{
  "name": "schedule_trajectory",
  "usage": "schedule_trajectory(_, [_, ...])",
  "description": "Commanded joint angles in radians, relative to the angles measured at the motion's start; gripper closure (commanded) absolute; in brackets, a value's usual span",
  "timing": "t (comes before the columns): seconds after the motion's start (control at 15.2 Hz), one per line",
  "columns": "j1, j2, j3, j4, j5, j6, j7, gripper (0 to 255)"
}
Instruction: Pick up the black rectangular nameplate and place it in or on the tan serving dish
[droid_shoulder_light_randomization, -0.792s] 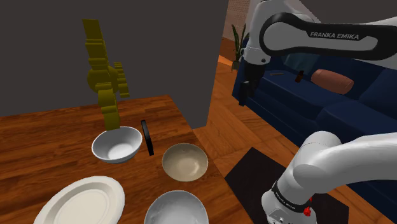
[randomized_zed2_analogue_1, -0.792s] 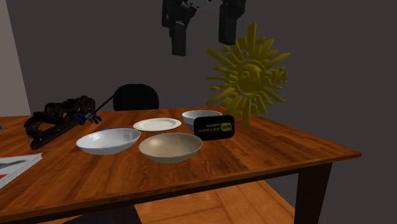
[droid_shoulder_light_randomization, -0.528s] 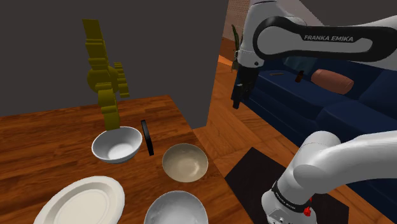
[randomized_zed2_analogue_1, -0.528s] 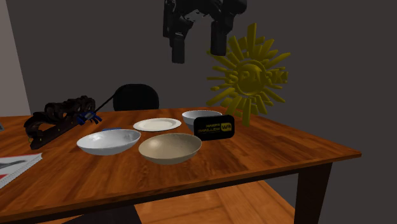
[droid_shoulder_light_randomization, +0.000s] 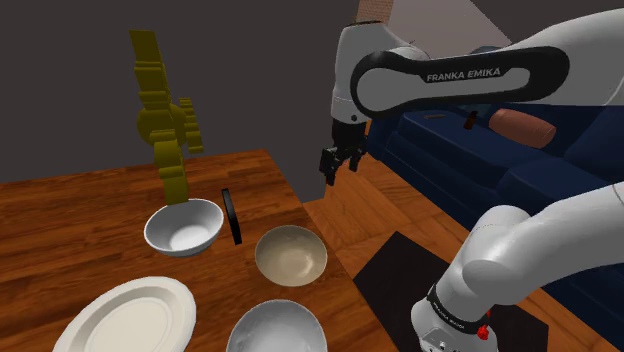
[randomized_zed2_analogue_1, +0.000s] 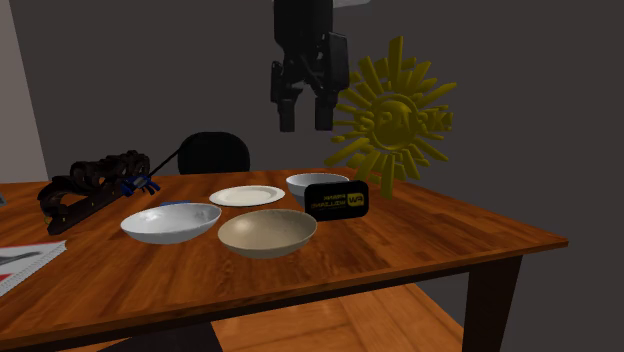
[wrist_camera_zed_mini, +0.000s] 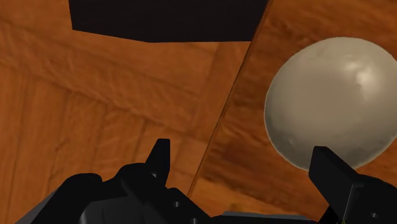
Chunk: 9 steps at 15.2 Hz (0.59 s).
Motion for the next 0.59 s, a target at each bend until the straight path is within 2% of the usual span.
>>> schedule_trajectory(0.0, [0.002, 0.063, 0.038, 0.024, 0.011, 0.043, 0.066, 0])
schedule_trajectory(0.26, [0.003, 0.195, 0.110, 0.091, 0.011, 0.113, 0.197, 0])
schedule_trajectory(0.53, [0.001, 0.342, 0.173, 0.182, -0.018, 0.169, 0.334, 0])
